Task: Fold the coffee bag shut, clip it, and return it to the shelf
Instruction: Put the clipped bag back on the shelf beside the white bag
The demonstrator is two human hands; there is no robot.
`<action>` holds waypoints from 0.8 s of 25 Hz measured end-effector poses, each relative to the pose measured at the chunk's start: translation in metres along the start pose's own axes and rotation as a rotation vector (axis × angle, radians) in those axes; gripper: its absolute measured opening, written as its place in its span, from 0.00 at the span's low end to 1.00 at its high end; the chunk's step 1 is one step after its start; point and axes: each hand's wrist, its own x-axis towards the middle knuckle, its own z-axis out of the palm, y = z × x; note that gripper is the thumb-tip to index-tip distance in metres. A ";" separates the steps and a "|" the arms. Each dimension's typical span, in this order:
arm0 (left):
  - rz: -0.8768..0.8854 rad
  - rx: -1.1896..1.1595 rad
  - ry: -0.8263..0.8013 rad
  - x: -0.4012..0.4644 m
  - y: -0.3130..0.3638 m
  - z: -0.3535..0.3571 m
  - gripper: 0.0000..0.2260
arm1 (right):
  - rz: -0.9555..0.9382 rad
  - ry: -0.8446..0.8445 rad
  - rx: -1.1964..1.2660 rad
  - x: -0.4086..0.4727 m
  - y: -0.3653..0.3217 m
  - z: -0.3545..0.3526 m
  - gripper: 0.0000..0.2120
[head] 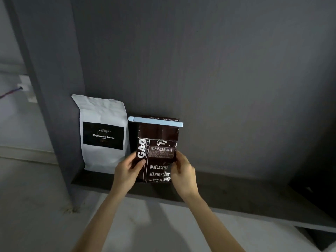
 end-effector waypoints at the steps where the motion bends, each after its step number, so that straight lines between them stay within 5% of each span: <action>1: -0.014 0.005 -0.012 -0.001 -0.005 0.003 0.13 | 0.013 -0.032 -0.009 0.001 0.005 0.002 0.19; 20: -0.112 0.144 -0.081 0.007 -0.004 0.004 0.15 | 0.036 -0.269 -0.196 -0.004 0.018 -0.006 0.31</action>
